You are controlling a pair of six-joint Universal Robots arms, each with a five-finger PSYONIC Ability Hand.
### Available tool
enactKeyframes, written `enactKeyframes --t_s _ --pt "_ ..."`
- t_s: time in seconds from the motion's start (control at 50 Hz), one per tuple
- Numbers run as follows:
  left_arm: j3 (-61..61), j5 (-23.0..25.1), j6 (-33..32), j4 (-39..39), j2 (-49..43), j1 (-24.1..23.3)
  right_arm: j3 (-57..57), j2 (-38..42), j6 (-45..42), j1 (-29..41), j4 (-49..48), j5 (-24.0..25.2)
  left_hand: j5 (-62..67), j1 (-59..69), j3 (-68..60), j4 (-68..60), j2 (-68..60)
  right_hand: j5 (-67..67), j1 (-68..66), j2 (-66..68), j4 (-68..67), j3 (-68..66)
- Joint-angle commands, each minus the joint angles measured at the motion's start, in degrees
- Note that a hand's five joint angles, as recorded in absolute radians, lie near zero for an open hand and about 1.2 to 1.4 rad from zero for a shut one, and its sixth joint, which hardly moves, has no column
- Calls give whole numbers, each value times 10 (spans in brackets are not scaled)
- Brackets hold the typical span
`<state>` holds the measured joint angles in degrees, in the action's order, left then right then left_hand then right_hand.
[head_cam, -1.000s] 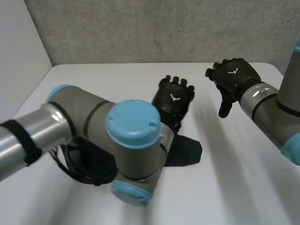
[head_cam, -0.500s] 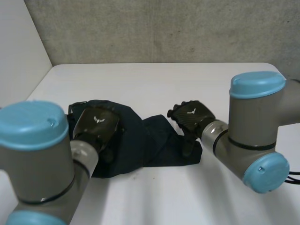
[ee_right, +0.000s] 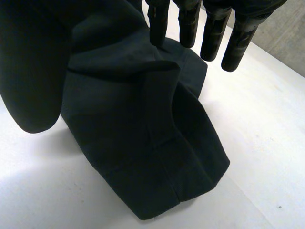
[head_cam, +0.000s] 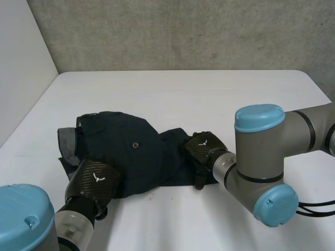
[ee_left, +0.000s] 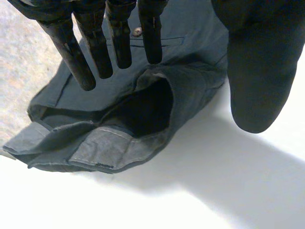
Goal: Fold the shorts.
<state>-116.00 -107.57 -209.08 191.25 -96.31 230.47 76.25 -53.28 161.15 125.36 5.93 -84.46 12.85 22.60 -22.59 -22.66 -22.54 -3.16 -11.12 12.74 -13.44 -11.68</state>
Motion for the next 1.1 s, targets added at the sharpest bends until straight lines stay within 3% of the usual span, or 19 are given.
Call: enactKeyframes --t_s 0.02,0.1,0.14,0.2,0.38,0.42,0.52,0.58,0.66,0.76,0.86,0.96,1.04,1.06,1.1 --pt "-5 0 -22 57 -23 9 0 -3 -1 0 0 -1 50 53 -53 -52 -53 27 7 -23 30 13" --pt "-1 0 -34 90 -50 27 0 -5 -1 0 0 -3 199 202 -202 -201 -203 26 5 -21 29 11" --pt "2 0 -41 118 -59 42 0 -6 -1 0 0 -3 387 390 -390 -389 -390 26 5 -21 29 11" --pt "4 0 -55 152 -66 56 0 -8 -2 -1 0 -4 571 573 -573 -573 -574 24 4 -20 27 9" --pt "68 12 -196 246 -46 186 0 -21 -2 -2 0 -4 572 574 -574 -573 -575 14 -6 -10 17 -1" --pt "89 35 -215 263 -28 206 -1 -24 -1 -2 0 -4 572 574 -574 -573 -575 14 -6 -10 17 -1" --pt "160 150 -241 314 -1 261 -4 -26 -1 -3 0 -6 572 574 -574 -573 -575 14 -6 -10 17 -1" --pt "193 182 -239 333 1 264 -5 -27 -1 -4 0 -7 572 574 -574 -573 -575 14 -6 -10 17 -1" --pt "241 190 -223 349 -12 236 -6 -30 0 -6 0 -9 572 574 -574 -573 -575 14 -6 -10 17 -1" --pt "303 192 -176 343 -95 131 -6 -44 0 -7 0 -23 572 574 -574 -573 -575 14 -6 -10 17 -1" --pt "327 199 -130 338 -168 55 -15 -56 7 -7 0 -48 572 574 -574 -573 -575 14 -6 -10 17 -1" --pt "344 246 -74 336 -223 -2 -34 -78 43 -43 1 -82 572 574 -574 -573 -575 19 -1 -15 22 4" --pt "349 299 -31 333 -265 -34 -44 -99 59 -87 1 -98 394 397 -397 -396 -397 29 9 -25 32 14" --pt "348 315 -21 329 -275 -42 -48 -107 60 -101 1 -97 230 233 -233 -232 -233 32 11 -27 34 17" --pt "346 325 -19 317 -281 -48 -50 -113 60 -115 1 -94 54 57 -57 -56 -58 32 11 -27 34 17"
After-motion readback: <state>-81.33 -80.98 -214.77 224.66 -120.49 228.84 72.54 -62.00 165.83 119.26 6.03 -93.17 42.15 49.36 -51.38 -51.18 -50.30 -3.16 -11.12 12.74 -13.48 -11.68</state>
